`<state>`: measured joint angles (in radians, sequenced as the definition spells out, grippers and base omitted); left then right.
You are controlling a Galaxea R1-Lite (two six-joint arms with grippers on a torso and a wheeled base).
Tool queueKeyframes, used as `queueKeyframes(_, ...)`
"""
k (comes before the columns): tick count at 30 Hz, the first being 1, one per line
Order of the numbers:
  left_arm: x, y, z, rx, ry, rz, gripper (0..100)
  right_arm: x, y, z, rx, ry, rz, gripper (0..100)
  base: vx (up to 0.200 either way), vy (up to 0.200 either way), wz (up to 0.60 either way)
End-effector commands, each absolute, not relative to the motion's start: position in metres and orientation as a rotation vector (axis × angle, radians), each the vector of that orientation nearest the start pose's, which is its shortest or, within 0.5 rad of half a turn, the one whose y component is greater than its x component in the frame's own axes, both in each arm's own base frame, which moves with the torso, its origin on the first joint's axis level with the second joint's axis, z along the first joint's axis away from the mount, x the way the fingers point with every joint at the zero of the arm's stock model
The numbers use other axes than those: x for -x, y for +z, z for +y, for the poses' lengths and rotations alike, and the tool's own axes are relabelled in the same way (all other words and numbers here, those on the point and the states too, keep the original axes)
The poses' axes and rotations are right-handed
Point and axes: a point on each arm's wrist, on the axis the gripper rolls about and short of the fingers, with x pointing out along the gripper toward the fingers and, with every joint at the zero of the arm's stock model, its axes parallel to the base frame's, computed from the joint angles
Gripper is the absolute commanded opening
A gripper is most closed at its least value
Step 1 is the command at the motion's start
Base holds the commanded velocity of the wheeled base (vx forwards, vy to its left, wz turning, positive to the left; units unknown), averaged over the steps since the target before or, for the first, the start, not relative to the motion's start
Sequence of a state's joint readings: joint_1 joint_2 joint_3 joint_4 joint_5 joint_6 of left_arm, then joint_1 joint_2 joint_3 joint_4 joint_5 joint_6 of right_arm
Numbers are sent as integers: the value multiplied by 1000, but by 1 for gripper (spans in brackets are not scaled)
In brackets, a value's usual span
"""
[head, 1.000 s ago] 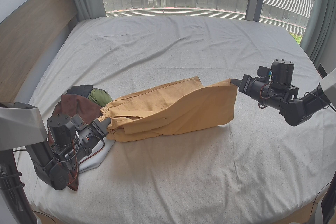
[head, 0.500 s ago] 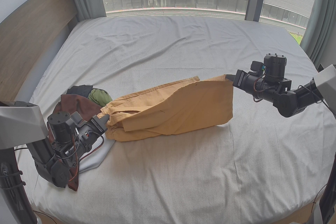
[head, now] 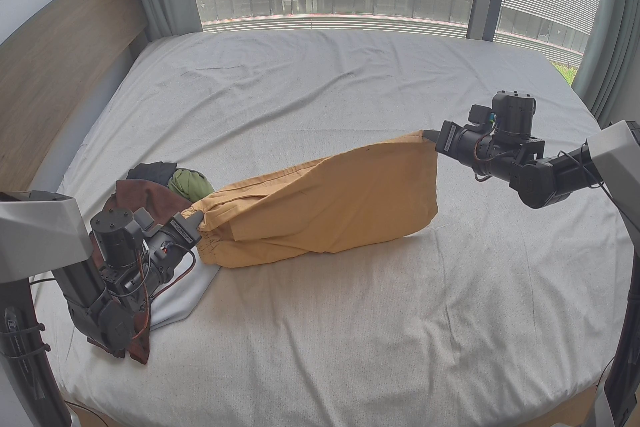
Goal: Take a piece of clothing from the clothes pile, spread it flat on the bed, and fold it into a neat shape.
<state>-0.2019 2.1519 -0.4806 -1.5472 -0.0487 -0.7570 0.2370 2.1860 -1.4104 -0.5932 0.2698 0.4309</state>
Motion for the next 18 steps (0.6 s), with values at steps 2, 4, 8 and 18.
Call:
queueKeyframes(2,-321,56,-67,744,-191,206,0,-446,155,114,-423,458,292,0,0,0,0)
queueKeyframes(4,-322,55,-67,747,-189,207,0,-449,156,115,-423,460,286,0,0,0,0)
queueKeyframes(8,-323,52,-65,747,-181,211,0,-455,158,117,-423,467,270,0,0,0,0)
queueKeyframes(18,-339,37,-58,751,-118,203,0,-473,150,124,-424,487,273,0,0,0,0)
